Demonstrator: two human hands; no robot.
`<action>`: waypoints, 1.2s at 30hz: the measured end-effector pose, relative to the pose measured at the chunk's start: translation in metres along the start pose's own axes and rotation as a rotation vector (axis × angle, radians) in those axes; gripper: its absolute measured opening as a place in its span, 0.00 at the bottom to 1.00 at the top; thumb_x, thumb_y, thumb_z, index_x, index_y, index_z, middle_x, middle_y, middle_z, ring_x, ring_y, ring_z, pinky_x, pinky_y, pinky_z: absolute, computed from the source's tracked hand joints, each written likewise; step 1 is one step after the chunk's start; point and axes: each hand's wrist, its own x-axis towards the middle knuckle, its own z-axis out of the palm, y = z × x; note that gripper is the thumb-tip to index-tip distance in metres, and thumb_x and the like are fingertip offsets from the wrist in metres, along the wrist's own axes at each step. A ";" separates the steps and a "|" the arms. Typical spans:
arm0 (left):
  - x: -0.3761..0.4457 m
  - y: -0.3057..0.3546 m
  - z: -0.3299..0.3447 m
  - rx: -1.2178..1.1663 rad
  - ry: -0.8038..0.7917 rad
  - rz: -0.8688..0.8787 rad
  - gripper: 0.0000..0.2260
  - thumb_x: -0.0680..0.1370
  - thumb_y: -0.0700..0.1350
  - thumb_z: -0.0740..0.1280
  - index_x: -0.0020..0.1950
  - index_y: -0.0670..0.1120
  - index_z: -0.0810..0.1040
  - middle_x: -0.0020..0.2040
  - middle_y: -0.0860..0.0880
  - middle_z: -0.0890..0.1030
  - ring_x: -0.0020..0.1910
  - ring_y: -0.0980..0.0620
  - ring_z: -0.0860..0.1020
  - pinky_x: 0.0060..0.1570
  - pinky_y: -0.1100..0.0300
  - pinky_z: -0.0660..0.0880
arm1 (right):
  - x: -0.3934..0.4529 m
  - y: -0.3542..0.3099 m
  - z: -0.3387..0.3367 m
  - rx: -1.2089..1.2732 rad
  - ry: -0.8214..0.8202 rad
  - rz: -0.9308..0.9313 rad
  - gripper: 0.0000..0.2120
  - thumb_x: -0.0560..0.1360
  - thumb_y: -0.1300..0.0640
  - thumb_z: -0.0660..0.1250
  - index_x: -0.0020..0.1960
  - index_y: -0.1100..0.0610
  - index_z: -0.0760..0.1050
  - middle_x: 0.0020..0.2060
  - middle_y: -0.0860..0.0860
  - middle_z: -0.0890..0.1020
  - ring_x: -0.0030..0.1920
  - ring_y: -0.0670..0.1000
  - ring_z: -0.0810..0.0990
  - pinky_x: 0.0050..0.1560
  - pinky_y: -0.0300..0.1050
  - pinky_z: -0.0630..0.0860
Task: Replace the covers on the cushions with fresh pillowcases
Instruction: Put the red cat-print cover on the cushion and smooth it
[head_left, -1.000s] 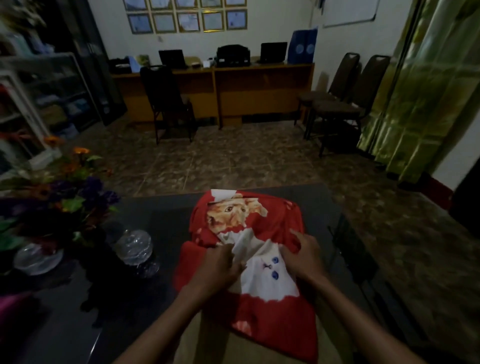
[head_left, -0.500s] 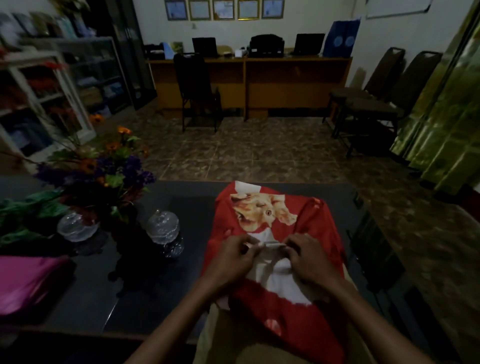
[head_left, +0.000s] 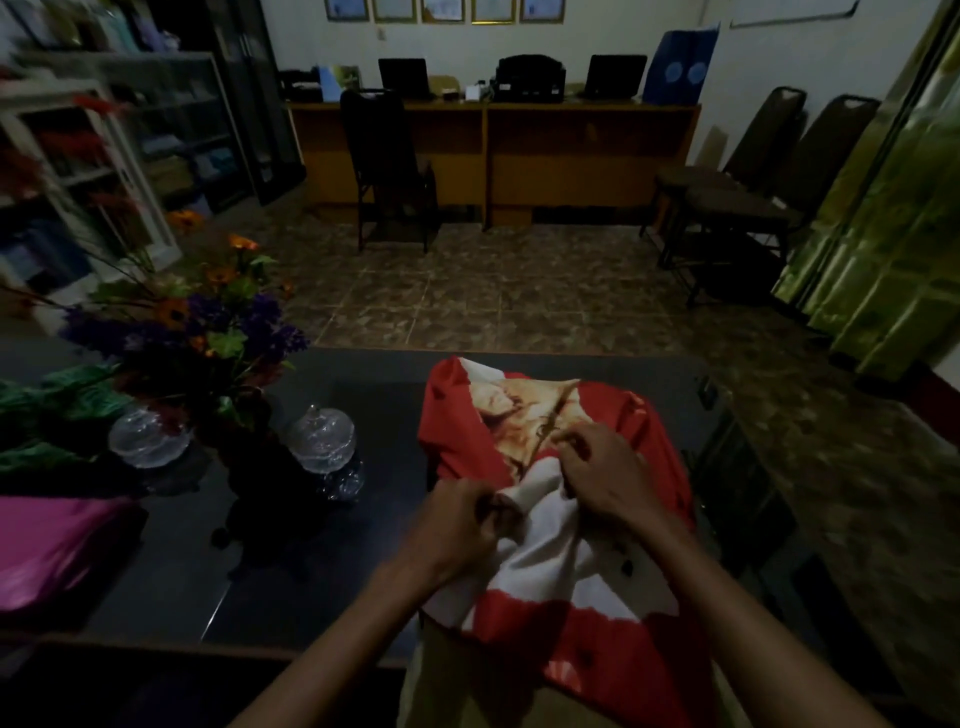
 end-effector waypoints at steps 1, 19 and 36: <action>-0.007 0.000 0.004 -0.019 -0.048 0.022 0.04 0.70 0.45 0.65 0.37 0.48 0.78 0.34 0.50 0.82 0.32 0.54 0.79 0.30 0.56 0.68 | 0.003 -0.005 0.007 0.011 0.001 -0.001 0.16 0.76 0.39 0.59 0.52 0.46 0.79 0.50 0.42 0.80 0.48 0.48 0.81 0.52 0.52 0.77; 0.038 -0.005 0.013 -0.066 0.035 -0.155 0.13 0.76 0.41 0.69 0.59 0.52 0.84 0.50 0.54 0.85 0.47 0.57 0.81 0.47 0.60 0.79 | -0.010 0.007 -0.009 -0.375 -0.299 0.076 0.10 0.72 0.49 0.66 0.37 0.53 0.75 0.41 0.55 0.83 0.42 0.56 0.82 0.41 0.44 0.75; -0.011 0.005 0.027 -0.120 0.003 -0.061 0.16 0.72 0.57 0.66 0.55 0.52 0.83 0.42 0.56 0.84 0.38 0.61 0.80 0.38 0.60 0.77 | -0.021 0.020 0.041 -0.088 0.148 0.030 0.13 0.76 0.57 0.69 0.36 0.47 0.69 0.40 0.45 0.75 0.47 0.52 0.76 0.45 0.46 0.68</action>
